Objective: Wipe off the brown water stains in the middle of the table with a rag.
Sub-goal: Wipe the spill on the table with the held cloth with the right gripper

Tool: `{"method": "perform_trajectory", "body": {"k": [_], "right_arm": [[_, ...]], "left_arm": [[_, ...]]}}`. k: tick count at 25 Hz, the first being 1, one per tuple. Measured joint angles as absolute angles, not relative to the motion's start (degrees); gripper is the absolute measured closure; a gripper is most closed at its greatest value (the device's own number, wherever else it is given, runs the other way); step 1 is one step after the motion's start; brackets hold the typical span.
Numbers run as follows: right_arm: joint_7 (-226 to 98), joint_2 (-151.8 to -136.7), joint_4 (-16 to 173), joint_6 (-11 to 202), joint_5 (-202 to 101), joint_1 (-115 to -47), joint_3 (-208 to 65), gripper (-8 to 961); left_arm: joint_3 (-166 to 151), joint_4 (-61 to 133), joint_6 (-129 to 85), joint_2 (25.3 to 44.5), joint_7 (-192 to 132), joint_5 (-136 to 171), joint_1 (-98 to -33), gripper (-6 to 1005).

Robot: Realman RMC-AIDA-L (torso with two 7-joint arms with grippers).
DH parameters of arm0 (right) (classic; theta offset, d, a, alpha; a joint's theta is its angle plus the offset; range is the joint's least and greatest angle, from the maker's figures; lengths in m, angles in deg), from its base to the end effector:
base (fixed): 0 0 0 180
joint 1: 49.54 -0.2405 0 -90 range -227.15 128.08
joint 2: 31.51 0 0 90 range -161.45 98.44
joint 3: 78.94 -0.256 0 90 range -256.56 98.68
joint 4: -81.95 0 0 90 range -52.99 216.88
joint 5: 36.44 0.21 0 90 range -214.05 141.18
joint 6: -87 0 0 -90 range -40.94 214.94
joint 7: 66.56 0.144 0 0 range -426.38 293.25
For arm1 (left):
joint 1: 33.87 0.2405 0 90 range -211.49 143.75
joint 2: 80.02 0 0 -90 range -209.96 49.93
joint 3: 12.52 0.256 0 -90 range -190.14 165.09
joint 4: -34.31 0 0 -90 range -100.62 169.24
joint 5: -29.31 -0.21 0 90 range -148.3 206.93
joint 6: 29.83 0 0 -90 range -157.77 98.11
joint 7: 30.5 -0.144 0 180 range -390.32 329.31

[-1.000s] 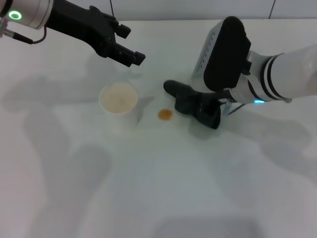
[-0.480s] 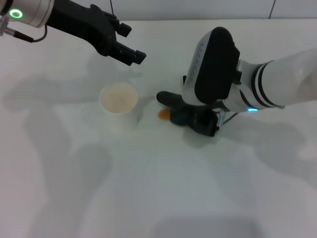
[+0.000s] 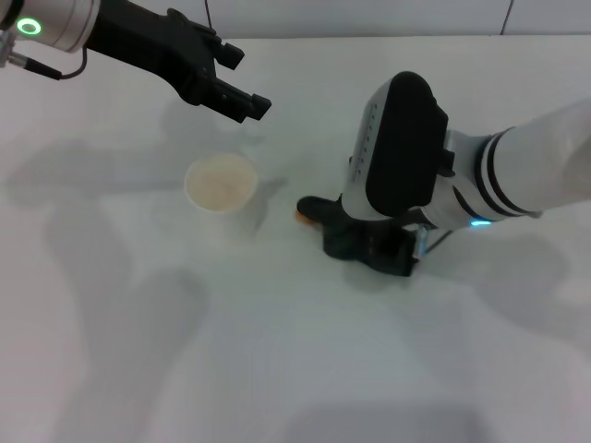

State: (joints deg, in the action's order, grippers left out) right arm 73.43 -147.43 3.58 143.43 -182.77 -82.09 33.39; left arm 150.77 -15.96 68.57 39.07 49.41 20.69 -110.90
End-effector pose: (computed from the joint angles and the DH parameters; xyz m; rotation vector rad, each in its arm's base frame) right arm 0.1354 0.3456 -0.0851 -2.6782 0.0490 -0.3911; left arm -0.1357 0.4271 0.0456 -2.8972 -0.3760 -0.0727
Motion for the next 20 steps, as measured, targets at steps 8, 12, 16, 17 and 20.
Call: {"method": "perform_trajectory", "body": {"k": [8, 12, 16, 17, 20], "right_arm": [[73.53, -147.51, 3.95, 138.77, -182.82, -84.06, 38.09, 881], [73.41, -147.52, 3.79, 139.82, -182.69, -85.23, 41.12, 882], [73.38, -147.52, 3.2, 140.79, -182.63, -85.71, 42.93, 882], [73.38, -147.52, 3.2, 140.79, -182.63, -85.71, 42.93, 882], [73.44, -147.59, 5.02, 141.01, -183.06, -86.65, 43.37, 881]], "left_arm": [[150.77, -15.96, 68.42, 39.07, 49.45, 20.7, -111.06, 138], [150.77, -15.96, 68.42, 39.07, 49.46, 20.7, -111.05, 138], [150.78, -15.96, 68.42, 39.07, 49.31, 20.7, -110.9, 138], [150.77, -15.96, 68.42, 39.07, 49.3, 20.7, -110.9, 138], [150.78, -15.96, 68.42, 39.07, 49.25, 20.72, -110.98, 138]]}}
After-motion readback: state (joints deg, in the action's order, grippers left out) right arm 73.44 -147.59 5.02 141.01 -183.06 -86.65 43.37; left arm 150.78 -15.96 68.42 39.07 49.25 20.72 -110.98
